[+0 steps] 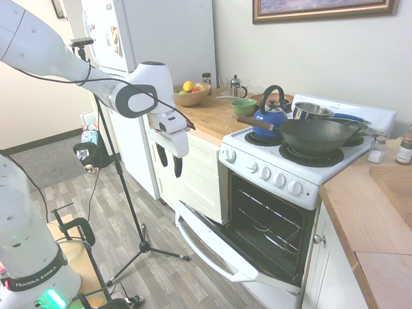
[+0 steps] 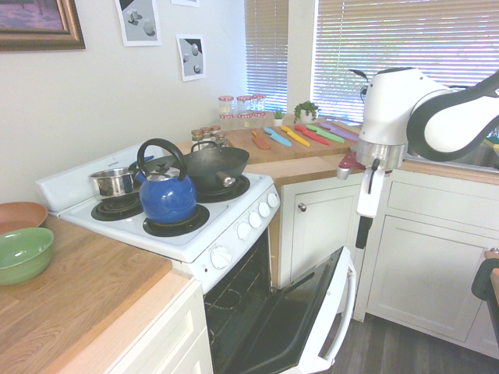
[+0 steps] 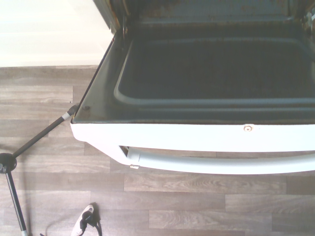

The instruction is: Close the oven

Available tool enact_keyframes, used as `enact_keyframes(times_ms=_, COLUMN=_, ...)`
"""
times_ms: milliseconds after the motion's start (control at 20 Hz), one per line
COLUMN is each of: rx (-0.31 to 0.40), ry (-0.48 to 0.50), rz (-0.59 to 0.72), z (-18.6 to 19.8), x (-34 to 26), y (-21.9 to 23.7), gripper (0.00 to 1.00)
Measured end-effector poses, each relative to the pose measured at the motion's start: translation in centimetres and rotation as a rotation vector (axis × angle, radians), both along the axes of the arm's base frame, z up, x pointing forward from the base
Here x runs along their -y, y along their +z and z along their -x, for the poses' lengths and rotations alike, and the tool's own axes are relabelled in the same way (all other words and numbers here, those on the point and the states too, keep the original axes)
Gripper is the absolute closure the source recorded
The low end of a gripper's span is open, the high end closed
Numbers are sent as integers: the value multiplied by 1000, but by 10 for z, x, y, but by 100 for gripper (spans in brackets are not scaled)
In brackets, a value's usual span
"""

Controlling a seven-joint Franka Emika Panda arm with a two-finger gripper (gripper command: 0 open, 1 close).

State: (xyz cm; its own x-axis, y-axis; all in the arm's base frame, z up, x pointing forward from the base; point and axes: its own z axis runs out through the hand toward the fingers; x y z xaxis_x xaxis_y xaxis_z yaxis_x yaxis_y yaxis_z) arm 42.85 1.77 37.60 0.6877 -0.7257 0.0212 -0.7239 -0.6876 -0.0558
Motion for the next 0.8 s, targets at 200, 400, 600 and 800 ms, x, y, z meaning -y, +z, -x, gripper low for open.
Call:
enact_keyframes(times_ms=200, rx=-51, ry=5, rz=59, z=3, x=6, y=-12, gripper=0)
enact_keyframes(times_ms=400, rx=-167, ry=-25, rz=26, z=11, x=18, y=-64, gripper=0)
enact_keyframes(times_ms=600, rx=-252, ry=-26, rz=-56, z=11, x=36, y=-138, gripper=0)
enact_keyframes(times_ms=800, rx=-252, ry=-21, rz=-81, z=1, x=46, y=-201, gripper=0)
